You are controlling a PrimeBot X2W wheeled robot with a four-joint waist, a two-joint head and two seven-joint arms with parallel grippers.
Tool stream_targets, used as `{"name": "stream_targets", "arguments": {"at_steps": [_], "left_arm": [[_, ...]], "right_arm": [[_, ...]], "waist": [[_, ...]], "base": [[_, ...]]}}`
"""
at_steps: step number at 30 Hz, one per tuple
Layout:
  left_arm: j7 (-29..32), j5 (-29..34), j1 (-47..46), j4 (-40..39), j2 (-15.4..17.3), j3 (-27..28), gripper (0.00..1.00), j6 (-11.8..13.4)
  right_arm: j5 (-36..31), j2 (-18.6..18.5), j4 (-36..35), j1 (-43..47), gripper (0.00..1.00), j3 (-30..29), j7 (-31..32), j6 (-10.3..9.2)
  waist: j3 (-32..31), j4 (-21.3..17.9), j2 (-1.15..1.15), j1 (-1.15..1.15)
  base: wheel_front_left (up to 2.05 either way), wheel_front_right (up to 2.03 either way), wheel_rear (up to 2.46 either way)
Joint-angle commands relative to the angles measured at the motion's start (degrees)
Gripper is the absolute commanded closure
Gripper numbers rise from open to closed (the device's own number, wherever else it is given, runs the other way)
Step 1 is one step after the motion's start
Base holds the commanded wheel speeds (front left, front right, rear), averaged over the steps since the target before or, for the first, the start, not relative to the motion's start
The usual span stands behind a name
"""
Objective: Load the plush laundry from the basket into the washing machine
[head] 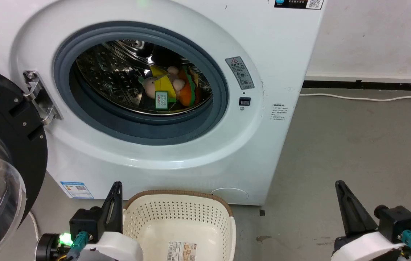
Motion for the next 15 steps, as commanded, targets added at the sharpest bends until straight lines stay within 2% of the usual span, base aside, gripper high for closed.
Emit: {"name": "stream_targets", "arguments": {"at_steps": [1,15], "left_arm": [[0.2,0.5,0.0,-0.4,-0.1,0.3,1.00,-0.3],[1.9,1.5,0.0,-1.3,-0.7,1.3,1.00,-0.8]], "right_arm": [[-0.4,0.0,-0.3,-0.8,1.00,0.1,0.2,-0.02],[-1.5,0.0,-0.5,-1.1,1.00,0.3,1.9,-0.03]], "waist": [[0.0,0.0,0.00,0.00],[-0.4,0.0,0.00,0.00]], "base": [[0.00,0.00,0.00],[0.00,0.00,0.00]]}}
